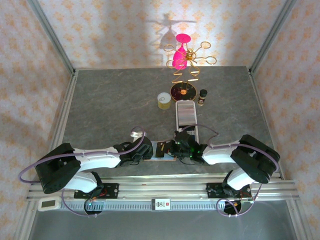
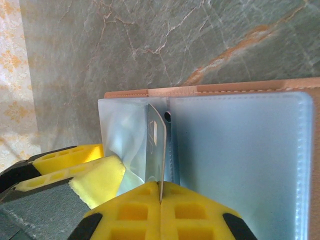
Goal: Put the credit cards into the card holder
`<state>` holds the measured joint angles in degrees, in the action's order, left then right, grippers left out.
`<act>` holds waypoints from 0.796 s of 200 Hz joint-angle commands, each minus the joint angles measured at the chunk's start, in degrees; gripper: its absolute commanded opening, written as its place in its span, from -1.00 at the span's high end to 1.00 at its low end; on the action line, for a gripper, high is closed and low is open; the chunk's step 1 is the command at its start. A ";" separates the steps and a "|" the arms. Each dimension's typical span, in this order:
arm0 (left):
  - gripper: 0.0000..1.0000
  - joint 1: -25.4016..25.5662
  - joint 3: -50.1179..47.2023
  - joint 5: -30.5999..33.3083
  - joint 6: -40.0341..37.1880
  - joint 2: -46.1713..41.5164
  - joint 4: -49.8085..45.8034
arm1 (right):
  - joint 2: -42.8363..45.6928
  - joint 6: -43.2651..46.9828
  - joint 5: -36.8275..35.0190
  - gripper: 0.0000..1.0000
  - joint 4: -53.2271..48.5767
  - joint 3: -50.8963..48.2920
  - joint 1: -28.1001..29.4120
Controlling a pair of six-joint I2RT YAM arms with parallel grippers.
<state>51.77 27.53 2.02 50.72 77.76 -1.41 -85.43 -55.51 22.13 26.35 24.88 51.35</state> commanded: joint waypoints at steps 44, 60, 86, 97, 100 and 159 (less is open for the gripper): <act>0.27 0.88 -2.39 -2.55 0.98 0.93 -2.64 | 0.46 0.49 3.71 1.00 -4.57 0.63 0.92; 0.27 0.88 -2.39 -2.68 0.92 0.97 -2.55 | -0.49 0.74 4.39 1.00 -3.91 1.15 0.94; 0.27 0.88 -2.56 -2.59 0.96 0.97 -2.37 | -0.99 0.88 5.33 1.00 -3.17 1.66 1.02; 0.27 0.88 -2.66 -2.64 1.05 0.91 -2.29 | -1.10 0.86 5.36 1.00 -3.11 1.75 1.03; 0.27 0.90 -2.66 -2.65 1.05 0.92 -2.28 | -1.19 0.84 5.42 1.00 -3.10 1.75 1.03; 0.13 0.88 -3.58 -3.25 1.55 0.44 -1.16 | -2.24 0.31 5.48 1.00 -2.91 1.84 1.12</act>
<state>51.79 26.59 1.98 51.16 77.58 0.21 -85.97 -55.33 24.10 25.36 26.02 51.33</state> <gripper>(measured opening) 0.393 0.050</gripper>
